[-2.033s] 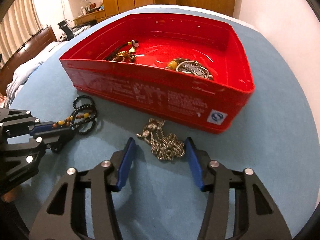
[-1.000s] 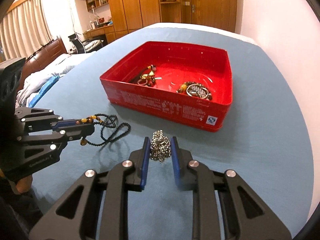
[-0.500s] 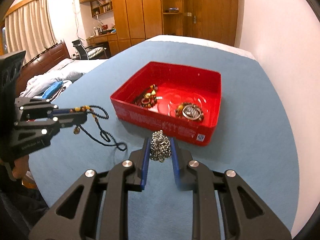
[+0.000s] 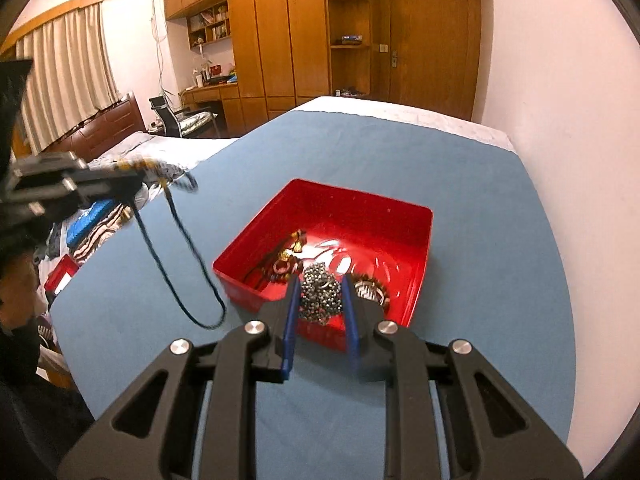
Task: Organize jewelry
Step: 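Carry the necklace and chain into the red box and open both tools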
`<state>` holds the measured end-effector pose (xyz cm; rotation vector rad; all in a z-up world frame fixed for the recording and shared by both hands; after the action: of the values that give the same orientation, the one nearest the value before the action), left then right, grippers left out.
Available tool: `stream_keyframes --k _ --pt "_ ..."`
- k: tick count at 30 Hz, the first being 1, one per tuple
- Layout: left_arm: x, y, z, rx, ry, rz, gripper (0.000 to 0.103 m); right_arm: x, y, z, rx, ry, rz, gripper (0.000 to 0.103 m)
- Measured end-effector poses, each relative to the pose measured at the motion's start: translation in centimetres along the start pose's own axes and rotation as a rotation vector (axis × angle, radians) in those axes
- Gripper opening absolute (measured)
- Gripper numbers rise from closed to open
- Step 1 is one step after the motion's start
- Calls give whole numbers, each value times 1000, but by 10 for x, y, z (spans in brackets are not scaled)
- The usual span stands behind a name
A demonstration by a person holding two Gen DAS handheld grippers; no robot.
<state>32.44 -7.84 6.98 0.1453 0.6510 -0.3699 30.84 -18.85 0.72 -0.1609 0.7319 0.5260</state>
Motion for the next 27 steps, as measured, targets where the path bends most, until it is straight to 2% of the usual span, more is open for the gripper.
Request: stream_keyframes --k 6,10,15,20,24,27 --pt "7 15 43 12 -19 33 8 22 -13 18 6 22 -3 19" --pt "41 32 50 -4 13 65 8 55 -24 19 30 74 -9 19" --pt "102 46 28 -35 104 61 8 102 -37 3 61 159 -16 19" --pt "167 59 -12 -58 208 68 8 138 -46 -18 80 231 -24 19" --pt "199 65 -41 -92 275 51 8 163 -53 -37 85 295 -29 20" --pt "215 69 -61 -116 307 44 9 172 -53 -48 77 328 -34 26"
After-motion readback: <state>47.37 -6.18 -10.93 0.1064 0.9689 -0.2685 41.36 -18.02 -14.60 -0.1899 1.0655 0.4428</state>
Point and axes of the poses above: each gripper's, at about its wrist camera, not at the fingertips, and x roughly the way its jaws point, y to its left, z to its top, the point moved 8 cm from there along x, roughly the way its jaws point
